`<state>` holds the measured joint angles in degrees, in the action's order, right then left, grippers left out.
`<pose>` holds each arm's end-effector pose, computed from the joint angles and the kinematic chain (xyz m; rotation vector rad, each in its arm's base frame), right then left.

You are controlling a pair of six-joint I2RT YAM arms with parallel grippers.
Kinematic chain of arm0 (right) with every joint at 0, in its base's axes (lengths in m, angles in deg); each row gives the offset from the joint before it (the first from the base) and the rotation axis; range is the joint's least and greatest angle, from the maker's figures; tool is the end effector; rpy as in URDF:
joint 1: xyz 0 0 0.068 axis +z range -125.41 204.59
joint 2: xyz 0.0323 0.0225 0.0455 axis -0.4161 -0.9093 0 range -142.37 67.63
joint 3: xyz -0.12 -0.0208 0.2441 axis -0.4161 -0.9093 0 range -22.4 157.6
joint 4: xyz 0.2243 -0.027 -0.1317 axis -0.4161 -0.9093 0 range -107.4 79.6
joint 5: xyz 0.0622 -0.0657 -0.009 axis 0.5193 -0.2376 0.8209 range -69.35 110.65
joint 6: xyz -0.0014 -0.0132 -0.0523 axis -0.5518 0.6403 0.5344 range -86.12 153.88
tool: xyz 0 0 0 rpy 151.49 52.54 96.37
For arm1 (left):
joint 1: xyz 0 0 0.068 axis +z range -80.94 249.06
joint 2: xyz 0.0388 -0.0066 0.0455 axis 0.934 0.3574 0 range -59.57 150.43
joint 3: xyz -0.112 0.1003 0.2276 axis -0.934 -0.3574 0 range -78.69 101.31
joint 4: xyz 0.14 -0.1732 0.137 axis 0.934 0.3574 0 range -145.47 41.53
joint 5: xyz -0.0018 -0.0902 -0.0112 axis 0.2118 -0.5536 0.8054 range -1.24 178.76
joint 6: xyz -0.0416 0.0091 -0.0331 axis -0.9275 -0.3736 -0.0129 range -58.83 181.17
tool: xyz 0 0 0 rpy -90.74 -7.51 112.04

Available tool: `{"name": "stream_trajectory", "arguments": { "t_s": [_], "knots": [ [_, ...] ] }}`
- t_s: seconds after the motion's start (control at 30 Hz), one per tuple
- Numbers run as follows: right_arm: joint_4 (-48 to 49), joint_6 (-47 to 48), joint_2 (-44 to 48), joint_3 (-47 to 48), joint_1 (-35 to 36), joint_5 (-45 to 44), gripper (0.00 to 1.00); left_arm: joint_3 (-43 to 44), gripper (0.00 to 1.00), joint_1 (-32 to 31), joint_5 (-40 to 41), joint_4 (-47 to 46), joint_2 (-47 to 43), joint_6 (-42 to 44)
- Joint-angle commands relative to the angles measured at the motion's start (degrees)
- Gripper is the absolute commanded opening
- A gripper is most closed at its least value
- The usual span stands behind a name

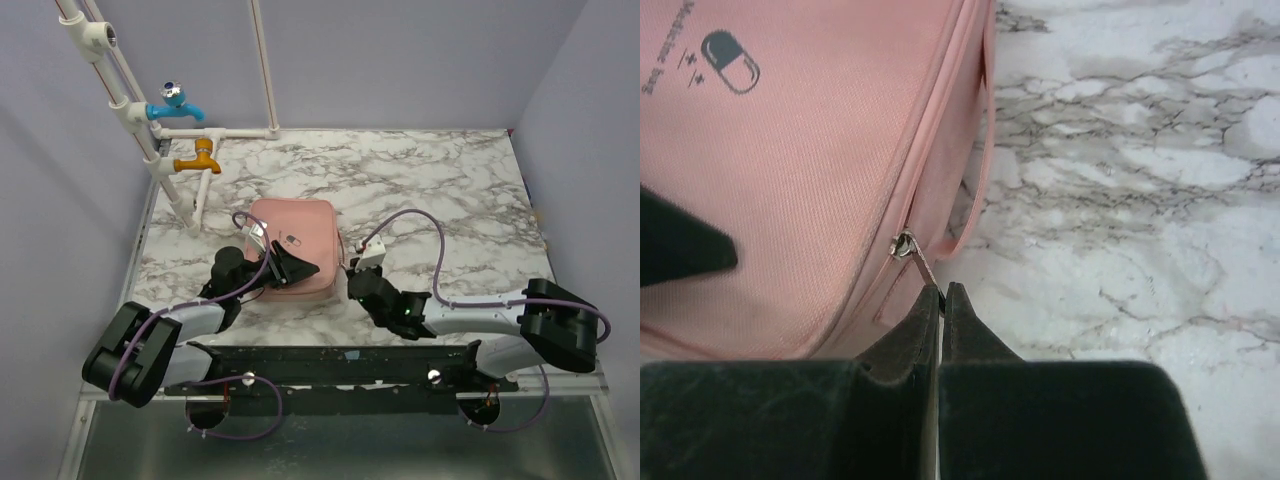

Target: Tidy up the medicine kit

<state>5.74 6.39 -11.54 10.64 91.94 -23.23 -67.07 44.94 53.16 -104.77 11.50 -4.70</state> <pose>0.1267 0.2395 0.1879 -0.2323 1.9365 0.2900 0.1850 -0.1055 0.1646 -0.2075 2.0306 -1.6140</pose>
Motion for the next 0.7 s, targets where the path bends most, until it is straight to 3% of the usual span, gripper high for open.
{"name": "stream_trajectory", "arguments": {
  "t_s": [0.0, 0.27, 0.67],
  "knots": [
    [6.74, 6.98, -1.83, 0.16, -4.96, -1.48, 0.01, -3.62, 0.56, 0.12, -2.49, 5.97, 4.08, 1.29],
    [14.36, 12.27, -9.04, 4.82, -10.9, 4.42, 0.01, -4.21, 0.54, 0.12, -4.76, -0.56, 8.56, -0.22],
    [19.01, 17.07, -20.28, 16.72, -17.82, 11.22, 0.01, -5.84, 0.53, -0.36, -5.76, -2.9, 10.66, -0.41]
  ]
}}
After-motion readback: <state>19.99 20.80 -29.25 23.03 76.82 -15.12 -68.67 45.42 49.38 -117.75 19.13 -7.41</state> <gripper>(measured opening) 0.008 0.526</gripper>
